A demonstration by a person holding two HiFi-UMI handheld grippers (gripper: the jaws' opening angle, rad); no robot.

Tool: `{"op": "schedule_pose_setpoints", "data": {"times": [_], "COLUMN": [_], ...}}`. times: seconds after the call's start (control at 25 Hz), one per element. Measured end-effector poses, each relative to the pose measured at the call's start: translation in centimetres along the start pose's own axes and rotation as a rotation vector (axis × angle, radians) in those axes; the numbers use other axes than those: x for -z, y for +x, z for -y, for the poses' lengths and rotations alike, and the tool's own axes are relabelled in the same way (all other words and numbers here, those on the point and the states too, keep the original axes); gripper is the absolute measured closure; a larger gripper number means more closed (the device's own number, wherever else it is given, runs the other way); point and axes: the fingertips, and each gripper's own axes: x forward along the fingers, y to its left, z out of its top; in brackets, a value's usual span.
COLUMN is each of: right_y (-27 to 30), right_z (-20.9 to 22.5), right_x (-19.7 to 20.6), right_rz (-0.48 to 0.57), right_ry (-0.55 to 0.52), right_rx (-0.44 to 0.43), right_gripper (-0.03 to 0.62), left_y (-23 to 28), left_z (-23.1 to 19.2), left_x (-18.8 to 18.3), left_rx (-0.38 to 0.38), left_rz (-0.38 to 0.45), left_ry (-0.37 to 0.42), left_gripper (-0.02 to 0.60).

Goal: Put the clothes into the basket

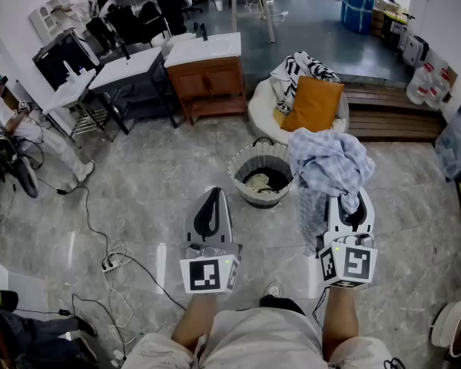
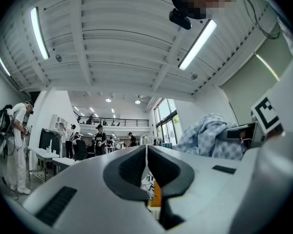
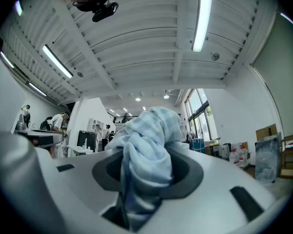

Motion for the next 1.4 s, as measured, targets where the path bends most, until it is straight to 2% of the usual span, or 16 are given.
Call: {"op": "schedule_pose_setpoints", "data": {"times": [0.36, 0.56, 1.0, 1.4], "right_y": [-6.2, -7.0, -4.6, 1.1], "right_z": [-4.2, -5.9, -5.7, -2.0], "right_x": [-1.0, -1.5, -1.2, 1.6], "right_rz": [-0.013, -0.001, 0.050, -0.003], "right_ry": [-0.009, -0.009, -0.039, -0.050], "right_rx": [0.011, -0.005, -0.045, -0.083], "right_gripper": [0.453, 0.453, 0.453, 0.445], "left_y": [-7.7, -9.0, -6.3, 0.1], "left_z": [-1.5, -2.6, -2.6, -0.5], "left_x": [-1.5, -2.1, -1.0, 0.8], "left_rx": [0.018, 0.009, -0.007, -0.035], "left_rz": [-0.019, -0.004, -0.006, -0.023], "left_ry": [0.000, -0.005, -0.034, -0.022], "left_gripper": [0.569, 0.569, 0.569, 0.568]}}
